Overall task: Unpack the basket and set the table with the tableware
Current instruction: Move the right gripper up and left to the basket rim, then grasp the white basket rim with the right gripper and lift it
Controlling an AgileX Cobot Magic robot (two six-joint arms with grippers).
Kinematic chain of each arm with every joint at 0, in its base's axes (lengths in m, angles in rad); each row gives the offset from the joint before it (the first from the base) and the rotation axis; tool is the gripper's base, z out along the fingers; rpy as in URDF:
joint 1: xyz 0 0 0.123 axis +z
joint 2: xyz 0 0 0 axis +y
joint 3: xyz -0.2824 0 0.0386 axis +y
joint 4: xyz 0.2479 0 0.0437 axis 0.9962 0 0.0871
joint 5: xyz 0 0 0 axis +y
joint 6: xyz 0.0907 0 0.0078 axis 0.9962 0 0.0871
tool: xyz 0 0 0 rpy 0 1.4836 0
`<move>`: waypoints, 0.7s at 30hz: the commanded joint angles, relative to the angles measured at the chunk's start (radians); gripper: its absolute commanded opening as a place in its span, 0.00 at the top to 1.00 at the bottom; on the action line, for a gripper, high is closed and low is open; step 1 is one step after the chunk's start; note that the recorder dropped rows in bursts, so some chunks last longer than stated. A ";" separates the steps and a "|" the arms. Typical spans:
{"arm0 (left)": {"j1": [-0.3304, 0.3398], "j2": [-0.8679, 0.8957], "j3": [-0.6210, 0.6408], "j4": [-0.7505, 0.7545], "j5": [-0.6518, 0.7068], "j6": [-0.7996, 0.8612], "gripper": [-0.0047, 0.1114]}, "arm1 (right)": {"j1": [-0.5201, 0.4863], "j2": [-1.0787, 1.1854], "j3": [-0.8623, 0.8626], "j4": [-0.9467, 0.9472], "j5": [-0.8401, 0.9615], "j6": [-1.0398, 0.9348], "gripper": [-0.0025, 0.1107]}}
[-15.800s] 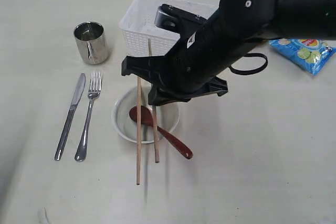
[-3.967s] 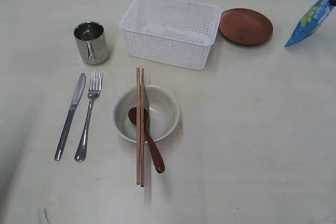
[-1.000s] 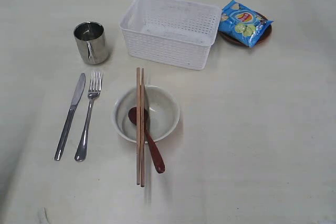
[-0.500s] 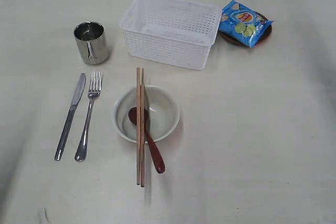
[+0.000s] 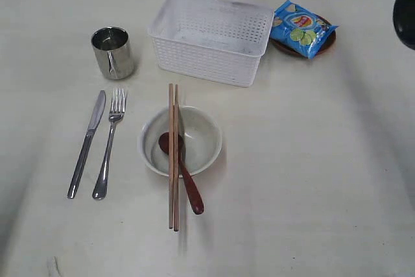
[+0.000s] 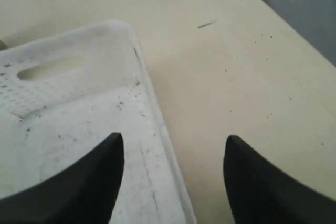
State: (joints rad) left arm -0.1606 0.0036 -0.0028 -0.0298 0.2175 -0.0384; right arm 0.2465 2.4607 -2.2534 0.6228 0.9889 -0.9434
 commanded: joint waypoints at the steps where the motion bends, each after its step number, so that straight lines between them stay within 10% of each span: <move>1: -0.001 -0.004 0.003 0.000 -0.006 0.000 0.96 | 0.000 0.041 -0.007 -0.027 -0.030 -0.013 0.50; 4: -0.001 -0.004 0.003 0.000 -0.006 0.000 0.96 | 0.000 0.062 -0.007 -0.027 -0.020 -0.013 0.52; 10: -0.001 -0.004 0.003 0.000 -0.006 0.000 0.96 | 0.000 0.051 -0.044 -0.016 -0.018 -0.041 0.98; 21: -0.001 -0.004 0.003 0.000 -0.006 0.000 0.96 | -0.233 -0.133 -0.210 -0.131 0.002 0.148 0.98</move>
State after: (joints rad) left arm -0.1606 0.0036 -0.0028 -0.0298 0.2175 -0.0384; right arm 0.1063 2.3428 -2.4611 0.5397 0.9783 -0.8590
